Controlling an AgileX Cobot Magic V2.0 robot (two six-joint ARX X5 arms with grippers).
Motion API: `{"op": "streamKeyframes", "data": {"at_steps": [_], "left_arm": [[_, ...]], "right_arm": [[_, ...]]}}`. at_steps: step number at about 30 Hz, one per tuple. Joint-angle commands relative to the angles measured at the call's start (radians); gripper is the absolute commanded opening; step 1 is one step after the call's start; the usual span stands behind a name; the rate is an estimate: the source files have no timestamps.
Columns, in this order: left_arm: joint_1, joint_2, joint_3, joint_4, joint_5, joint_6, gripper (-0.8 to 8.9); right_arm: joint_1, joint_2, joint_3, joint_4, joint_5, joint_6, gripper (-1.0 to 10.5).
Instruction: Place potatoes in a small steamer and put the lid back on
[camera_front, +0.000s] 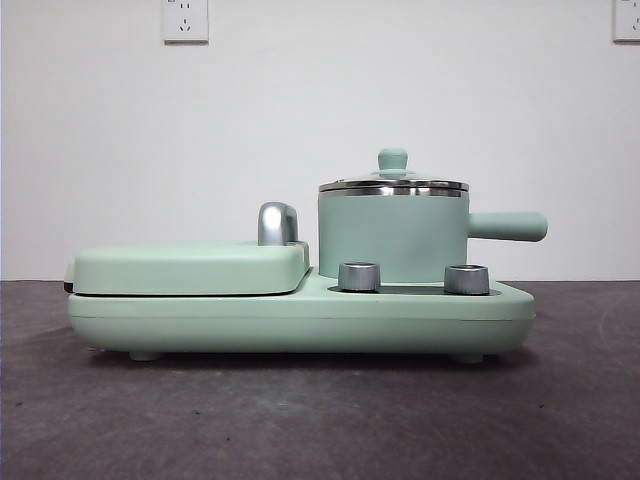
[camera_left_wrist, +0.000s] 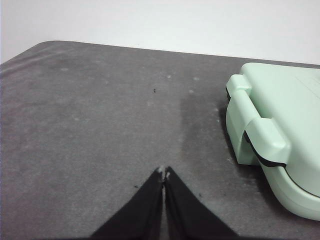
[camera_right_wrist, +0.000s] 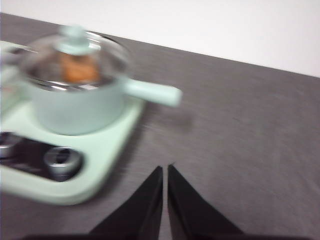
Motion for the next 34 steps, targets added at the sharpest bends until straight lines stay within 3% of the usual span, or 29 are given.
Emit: {"op": "streamKeyframes", "data": {"at_steps": [1,5,12,15,34], "left_arm": [[0.001,0.002,-0.020,0.000,0.002,0.014,0.06],[0.001,0.002,-0.020,0.000,0.002,0.014,0.06],[0.001,0.003,-0.020,0.000,0.002,0.014,0.06],[0.001,0.002,-0.020,0.001,0.002,0.014,0.06],[0.001,0.001,-0.020,-0.001,0.002,0.014,0.06]], "right_arm": [[-0.052,-0.057,-0.125,0.149,0.002,-0.016,0.1],[-0.135,-0.172,-0.296,0.248,0.000,0.007,0.1],[-0.219,-0.334,-0.471,0.277,-0.008,0.061,0.1],[-0.235,-0.334,-0.468,0.254,-0.019,0.087,0.1],[-0.235,-0.334,-0.468,0.266,-0.016,0.088,0.1]]}}
